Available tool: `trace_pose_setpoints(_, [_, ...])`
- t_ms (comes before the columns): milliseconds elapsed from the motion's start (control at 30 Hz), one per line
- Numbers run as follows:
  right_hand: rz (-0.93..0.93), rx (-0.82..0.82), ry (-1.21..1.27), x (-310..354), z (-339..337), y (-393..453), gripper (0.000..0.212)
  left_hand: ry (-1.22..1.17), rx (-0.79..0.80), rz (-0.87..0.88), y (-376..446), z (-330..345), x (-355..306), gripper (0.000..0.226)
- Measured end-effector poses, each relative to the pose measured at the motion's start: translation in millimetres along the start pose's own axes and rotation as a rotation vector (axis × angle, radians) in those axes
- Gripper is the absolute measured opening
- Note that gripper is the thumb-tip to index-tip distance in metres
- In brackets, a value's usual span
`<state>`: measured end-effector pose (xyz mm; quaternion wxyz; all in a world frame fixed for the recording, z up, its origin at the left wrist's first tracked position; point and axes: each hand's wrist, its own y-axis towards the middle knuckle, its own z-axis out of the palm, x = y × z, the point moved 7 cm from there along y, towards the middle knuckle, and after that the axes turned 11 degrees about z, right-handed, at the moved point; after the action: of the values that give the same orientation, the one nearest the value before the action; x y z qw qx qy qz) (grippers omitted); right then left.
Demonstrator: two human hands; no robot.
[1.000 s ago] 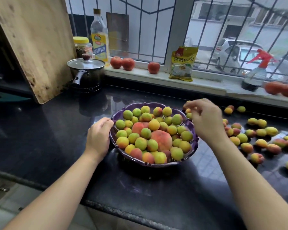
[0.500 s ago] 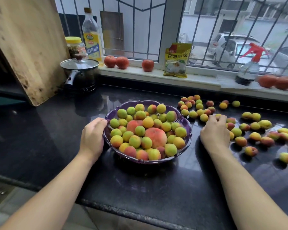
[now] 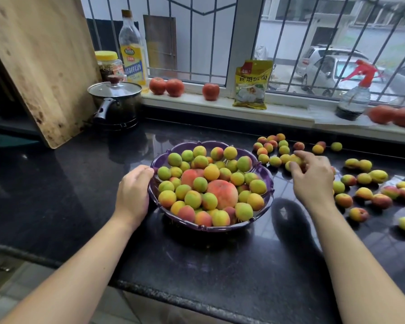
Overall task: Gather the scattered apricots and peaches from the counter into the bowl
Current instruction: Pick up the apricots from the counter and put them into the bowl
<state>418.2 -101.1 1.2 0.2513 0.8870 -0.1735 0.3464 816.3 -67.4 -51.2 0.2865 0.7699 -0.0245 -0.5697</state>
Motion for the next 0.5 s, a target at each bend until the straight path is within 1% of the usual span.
trace_pose_setpoints(67, [-0.076, 0.047, 0.099, 10.1, -9.8, 2.1, 0.033, -0.004, 0.005, 0.004, 1.3, 0.9, 0.0, 0.036])
trace_pose_setpoints(100, [-0.092, 0.106, 0.178, 16.0, -12.2, 1.1, 0.034, -0.006, 0.008, 0.009, 2.3, 0.9, 0.1, 0.037])
trace_pose_setpoints(167, [-0.109, 0.317, 0.316, 38.0, -8.8, -9.4, 0.037, -0.007, 0.008, 0.012, 3.7, 1.0, 0.6, 0.038])
trace_pose_setpoints(200, [-0.153, 0.429, 0.319, 54.7, -3.0, -17.6, 0.039, -0.012, 0.008, 0.011, 4.2, 1.4, 0.6, 0.038])
trace_pose_setpoints(267, [-0.309, 0.596, 0.215, 94.5, 9.0, -37.4, 0.04, -0.019, 0.011, 0.011, 4.7, 2.3, -0.2, 0.035])
trace_pose_setpoints(300, [-0.401, 0.637, 0.151, 114.5, 15.6, -46.7, 0.038, -0.018, 0.012, 0.011, 4.7, 2.2, -0.4, 0.034])
trace_pose_setpoints(367, [-0.543, 0.639, 0.009, 149.7, 29.0, -59.4, 0.035, -0.016, 0.013, 0.004, 4.4, 2.3, -1.1, 0.032])
trace_pose_setpoints(500, [-0.659, 0.615, -0.238, 183.0, 63.5, -69.8, 0.037, 0.007, 0.014, -0.008, 3.5, 1.0, 0.3, 0.034])
